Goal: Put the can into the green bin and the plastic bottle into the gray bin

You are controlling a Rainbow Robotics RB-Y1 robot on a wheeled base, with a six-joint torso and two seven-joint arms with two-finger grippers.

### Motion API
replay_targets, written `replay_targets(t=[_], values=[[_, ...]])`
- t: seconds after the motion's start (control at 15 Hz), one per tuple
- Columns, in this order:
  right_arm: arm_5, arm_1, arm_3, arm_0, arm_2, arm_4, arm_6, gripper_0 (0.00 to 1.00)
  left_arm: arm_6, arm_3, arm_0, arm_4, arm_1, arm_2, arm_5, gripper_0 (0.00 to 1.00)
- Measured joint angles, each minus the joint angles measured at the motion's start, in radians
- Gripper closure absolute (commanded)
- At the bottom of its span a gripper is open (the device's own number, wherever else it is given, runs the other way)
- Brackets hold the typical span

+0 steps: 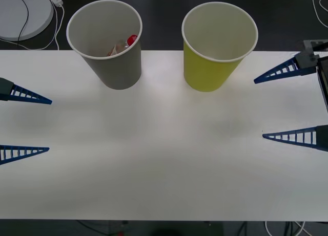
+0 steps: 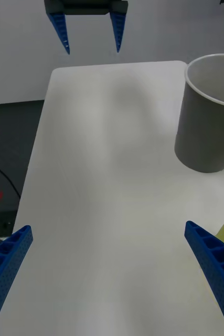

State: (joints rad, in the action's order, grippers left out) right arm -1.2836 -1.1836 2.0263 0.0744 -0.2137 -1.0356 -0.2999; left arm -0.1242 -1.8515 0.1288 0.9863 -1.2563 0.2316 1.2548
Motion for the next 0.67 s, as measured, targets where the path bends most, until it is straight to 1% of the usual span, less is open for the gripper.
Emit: replay_targets(t=[0.13, 0.4, 0.67], values=[[-0.035, 0.007, 0.002, -0.054, -0.041, -0.002, 0.016, 0.00, 0.000, 0.000, 0.000, 0.000, 0.000, 0.000, 0.000, 0.00], [-0.048, 0.015, 0.008, -0.166, -0.091, -0.001, 0.061, 0.00, 0.000, 0.000, 0.000, 0.000, 0.000, 0.000, 0.000, 0.00], [-0.048, 0.025, 0.009, -0.232, -0.106, 0.002, 0.104, 0.00, 0.000, 0.000, 0.000, 0.000, 0.000, 0.000, 0.000, 0.00]])
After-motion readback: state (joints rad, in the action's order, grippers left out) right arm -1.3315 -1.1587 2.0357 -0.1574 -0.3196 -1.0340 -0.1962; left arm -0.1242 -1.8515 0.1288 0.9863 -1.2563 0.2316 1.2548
